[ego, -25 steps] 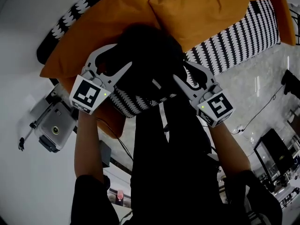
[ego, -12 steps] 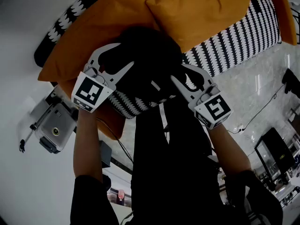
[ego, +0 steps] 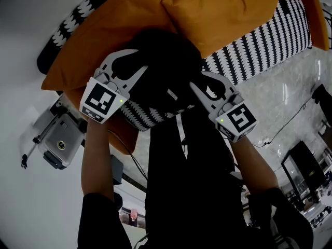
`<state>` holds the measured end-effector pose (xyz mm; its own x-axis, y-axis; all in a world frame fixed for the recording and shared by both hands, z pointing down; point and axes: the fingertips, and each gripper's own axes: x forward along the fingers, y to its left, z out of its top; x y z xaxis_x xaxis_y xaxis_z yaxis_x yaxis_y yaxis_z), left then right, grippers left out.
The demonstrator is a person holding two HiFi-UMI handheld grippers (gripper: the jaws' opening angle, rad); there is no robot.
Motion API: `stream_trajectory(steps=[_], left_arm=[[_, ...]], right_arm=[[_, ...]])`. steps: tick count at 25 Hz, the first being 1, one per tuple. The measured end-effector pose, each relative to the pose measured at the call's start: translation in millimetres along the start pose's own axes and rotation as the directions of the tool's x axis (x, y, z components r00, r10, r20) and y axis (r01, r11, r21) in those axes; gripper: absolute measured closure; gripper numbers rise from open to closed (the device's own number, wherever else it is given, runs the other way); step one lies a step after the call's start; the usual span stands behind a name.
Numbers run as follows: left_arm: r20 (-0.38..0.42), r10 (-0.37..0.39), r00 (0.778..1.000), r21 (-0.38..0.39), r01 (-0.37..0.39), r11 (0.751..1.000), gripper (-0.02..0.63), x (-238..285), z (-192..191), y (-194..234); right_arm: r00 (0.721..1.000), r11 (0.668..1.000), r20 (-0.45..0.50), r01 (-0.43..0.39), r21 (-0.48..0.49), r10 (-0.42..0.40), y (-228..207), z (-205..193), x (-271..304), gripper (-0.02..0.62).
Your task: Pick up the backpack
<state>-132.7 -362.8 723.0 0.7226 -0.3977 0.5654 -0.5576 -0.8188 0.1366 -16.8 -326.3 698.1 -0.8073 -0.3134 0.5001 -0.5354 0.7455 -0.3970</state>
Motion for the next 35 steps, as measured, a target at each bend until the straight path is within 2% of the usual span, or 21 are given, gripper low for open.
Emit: stream_trajectory(steps=[7, 11, 19, 28, 32, 35], left_arm=[[0.0, -0.017, 1.0, -0.008, 0.017, 1.0, 0.507, -4.7, 0.8, -7.6], [-0.005, -0.022, 1.0, -0.003, 0.022, 1.0, 0.522, -11.7, 2.0, -14.2], [-0.005, -0.014, 1.0, -0.02, 0.014, 1.0, 0.526, -35.8, 0.4, -31.2], [0.021, 0.016, 1.0, -0.051, -0.014, 0.999, 0.528, -68.1, -3.4, -60.1], [0.04, 0.027, 0.999, -0.063, -0.024, 0.998, 0.528, -78.6, -6.1, -73.1], [0.051, 0.04, 0.998, -0.072, -0.036, 0.997, 0.528, -85.8, -7.9, -81.8]], right_arm=[[0.999, 1.0, -0.018, -0.031, -0.004, 0.031, 7.6, 1.2, -1.0, 0.515], [0.999, 1.0, -0.023, -0.023, -0.017, 0.022, 10.4, -0.4, -2.7, 0.526], [0.997, 0.999, -0.068, -0.025, -0.039, 0.022, 30.5, -8.1, -8.6, 0.538], [0.998, 0.998, -0.054, -0.025, -0.05, 0.022, 60.7, -11.8, -19.7, 0.541], [1.0, 1.0, -0.018, -0.023, -0.006, 0.023, 69.3, -18.4, -25.9, 0.543], [1.0, 0.999, -0.004, -0.02, -0.036, 0.02, 79.3, -20.0, -29.7, 0.543]])
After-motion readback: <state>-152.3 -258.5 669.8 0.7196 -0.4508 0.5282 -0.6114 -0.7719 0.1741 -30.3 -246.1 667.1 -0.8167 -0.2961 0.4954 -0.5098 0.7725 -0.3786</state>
